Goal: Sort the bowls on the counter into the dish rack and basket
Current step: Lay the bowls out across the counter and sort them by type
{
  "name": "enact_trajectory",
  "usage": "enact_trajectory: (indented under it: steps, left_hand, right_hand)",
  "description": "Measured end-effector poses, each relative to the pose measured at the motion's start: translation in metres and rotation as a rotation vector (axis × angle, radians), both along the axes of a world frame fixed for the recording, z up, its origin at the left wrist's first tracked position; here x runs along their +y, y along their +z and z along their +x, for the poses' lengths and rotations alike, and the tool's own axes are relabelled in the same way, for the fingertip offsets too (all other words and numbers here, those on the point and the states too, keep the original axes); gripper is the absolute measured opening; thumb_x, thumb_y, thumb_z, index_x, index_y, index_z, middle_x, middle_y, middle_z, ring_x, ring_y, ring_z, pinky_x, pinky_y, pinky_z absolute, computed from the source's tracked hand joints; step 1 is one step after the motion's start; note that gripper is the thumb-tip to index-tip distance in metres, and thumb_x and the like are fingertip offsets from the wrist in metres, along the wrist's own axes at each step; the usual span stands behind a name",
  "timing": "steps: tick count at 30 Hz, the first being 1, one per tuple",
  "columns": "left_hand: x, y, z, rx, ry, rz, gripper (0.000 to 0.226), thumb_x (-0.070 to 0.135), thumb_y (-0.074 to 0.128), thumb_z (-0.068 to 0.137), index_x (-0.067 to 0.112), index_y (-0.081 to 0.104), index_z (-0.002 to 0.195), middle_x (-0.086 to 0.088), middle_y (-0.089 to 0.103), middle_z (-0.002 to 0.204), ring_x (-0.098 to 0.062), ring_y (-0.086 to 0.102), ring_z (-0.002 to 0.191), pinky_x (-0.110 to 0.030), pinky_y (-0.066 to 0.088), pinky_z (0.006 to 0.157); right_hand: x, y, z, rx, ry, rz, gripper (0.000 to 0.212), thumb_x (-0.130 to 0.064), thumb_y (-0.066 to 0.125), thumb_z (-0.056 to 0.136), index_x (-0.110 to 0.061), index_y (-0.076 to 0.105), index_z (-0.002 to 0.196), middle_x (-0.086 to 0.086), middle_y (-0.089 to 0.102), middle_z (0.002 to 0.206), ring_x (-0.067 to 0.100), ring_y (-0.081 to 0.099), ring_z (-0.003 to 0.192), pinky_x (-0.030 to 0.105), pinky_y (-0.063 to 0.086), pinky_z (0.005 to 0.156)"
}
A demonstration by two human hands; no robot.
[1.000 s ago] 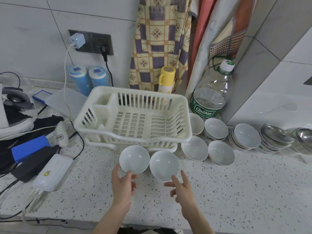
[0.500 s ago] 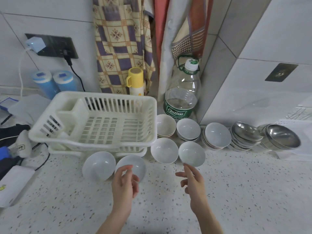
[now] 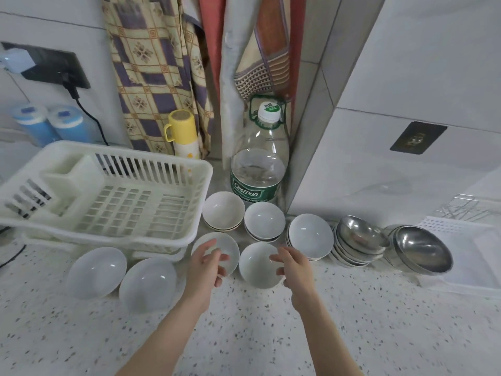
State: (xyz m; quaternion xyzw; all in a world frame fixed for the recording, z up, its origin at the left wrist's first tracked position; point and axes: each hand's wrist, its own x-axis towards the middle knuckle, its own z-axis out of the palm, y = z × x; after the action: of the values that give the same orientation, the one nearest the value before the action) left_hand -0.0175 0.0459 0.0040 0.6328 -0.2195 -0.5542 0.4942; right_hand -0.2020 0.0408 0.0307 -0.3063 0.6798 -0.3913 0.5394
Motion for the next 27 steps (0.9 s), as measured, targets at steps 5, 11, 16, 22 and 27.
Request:
enact_trajectory:
  steps: [5, 11, 16, 22, 27]
  left_hand:
    - [-0.034, 0.0, -0.006, -0.048, 0.009, 0.118, 0.019, 0.02, 0.057, 0.091, 0.032, 0.053, 0.106, -0.002, 0.076, 0.086, -0.013, 0.052, 0.049, -0.02, 0.036, 0.043]
    - [-0.076, -0.004, -0.011, 0.05, 0.039, 0.199, 0.025, 0.013, 0.052, 0.096, 0.011, 0.046, 0.12, -0.014, 0.07, 0.087, -0.013, 0.044, 0.04, -0.014, 0.024, 0.032]
    - [-0.095, -0.007, -0.006, 0.272, 0.023, 0.283, 0.007, 0.012, 0.048, 0.099, 0.011, 0.05, 0.106, -0.018, 0.066, 0.084, -0.006, 0.045, 0.027, -0.009, 0.02, 0.028]
    - [-0.107, -0.018, -0.008, 0.219, 0.066, 0.27, 0.021, 0.007, 0.047, 0.102, 0.019, 0.042, 0.118, -0.024, 0.064, 0.078, -0.009, 0.048, 0.026, -0.007, 0.019, 0.027]
    - [-0.11, -0.024, -0.006, 0.153, 0.057, 0.294, 0.033, 0.006, 0.042, 0.103, 0.017, 0.039, 0.133, -0.028, 0.067, 0.089, -0.008, 0.051, 0.027, -0.008, 0.019, 0.028]
  right_hand:
    - [-0.023, -0.009, 0.005, 0.041, 0.081, 0.062, 0.013, -0.018, 0.052, 0.093, -0.02, 0.063, 0.087, 0.002, 0.068, 0.097, 0.016, 0.054, 0.063, 0.025, 0.034, 0.056]
    - [-0.052, -0.022, 0.007, 0.017, 0.038, 0.182, 0.015, -0.012, 0.042, 0.095, -0.009, 0.055, 0.086, 0.008, 0.067, 0.09, 0.017, 0.045, 0.058, 0.025, 0.032, 0.046]
    - [-0.065, -0.03, 0.017, 0.014, -0.04, 0.236, 0.019, -0.011, 0.041, 0.093, 0.0, 0.056, 0.094, 0.009, 0.067, 0.085, 0.017, 0.045, 0.058, 0.025, 0.035, 0.045]
    - [-0.079, -0.035, 0.026, 0.048, -0.076, 0.26, 0.031, -0.013, 0.039, 0.095, 0.007, 0.062, 0.099, 0.009, 0.069, 0.071, 0.014, 0.044, 0.045, 0.016, 0.033, 0.034]
    - [-0.085, -0.042, 0.029, 0.085, -0.072, 0.307, 0.041, -0.015, 0.038, 0.095, 0.002, 0.065, 0.069, 0.012, 0.071, 0.059, 0.011, 0.034, 0.03, 0.018, 0.032, 0.037]
